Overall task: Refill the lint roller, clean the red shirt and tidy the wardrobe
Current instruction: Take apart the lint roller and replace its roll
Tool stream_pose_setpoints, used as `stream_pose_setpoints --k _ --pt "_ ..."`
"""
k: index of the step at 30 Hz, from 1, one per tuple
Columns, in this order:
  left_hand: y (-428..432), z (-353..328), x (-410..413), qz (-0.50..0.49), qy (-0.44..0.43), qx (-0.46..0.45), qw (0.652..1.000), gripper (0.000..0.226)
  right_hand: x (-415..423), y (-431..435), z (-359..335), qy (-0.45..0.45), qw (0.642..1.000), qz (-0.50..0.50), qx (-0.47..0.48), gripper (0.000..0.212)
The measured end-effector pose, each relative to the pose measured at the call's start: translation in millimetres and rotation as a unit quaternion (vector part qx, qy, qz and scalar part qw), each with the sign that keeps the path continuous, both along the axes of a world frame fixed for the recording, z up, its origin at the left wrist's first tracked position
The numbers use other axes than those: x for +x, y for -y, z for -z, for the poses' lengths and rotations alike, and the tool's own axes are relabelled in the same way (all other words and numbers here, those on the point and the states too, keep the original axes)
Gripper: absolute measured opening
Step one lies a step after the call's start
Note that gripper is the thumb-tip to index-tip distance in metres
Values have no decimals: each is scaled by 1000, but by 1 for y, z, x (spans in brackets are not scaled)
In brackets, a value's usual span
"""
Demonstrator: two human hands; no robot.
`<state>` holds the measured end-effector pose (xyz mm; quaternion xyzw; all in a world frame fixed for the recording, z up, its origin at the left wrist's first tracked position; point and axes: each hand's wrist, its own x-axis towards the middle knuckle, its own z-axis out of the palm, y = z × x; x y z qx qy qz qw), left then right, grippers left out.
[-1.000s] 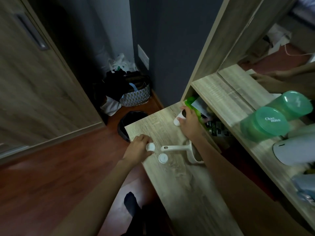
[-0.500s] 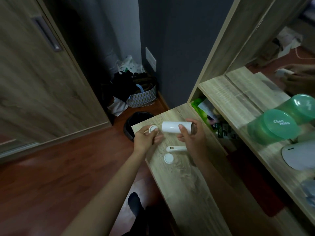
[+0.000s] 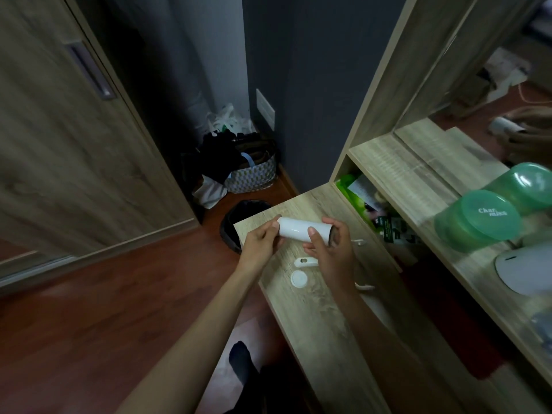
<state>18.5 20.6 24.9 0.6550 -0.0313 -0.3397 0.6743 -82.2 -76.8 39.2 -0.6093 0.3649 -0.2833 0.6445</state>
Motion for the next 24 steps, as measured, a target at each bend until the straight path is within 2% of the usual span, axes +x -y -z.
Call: stream_pose_setpoints --k 9,18,21,24 --pt "0 -6 -10 -72 -12 -39 997 30 5 -12 -3 38 996 -1 85 31" --pt "-26 -16 20 52 -16 -52 997 33 4 3 -8 22 989 -99 107 29" --pt "-31 -9 21 24 -32 -56 998 28 1 5 -1 -33 990 -119 63 39" --pt "-39 0 22 -14 -35 -49 998 31 -10 5 20 -121 989 -63 -49 39"
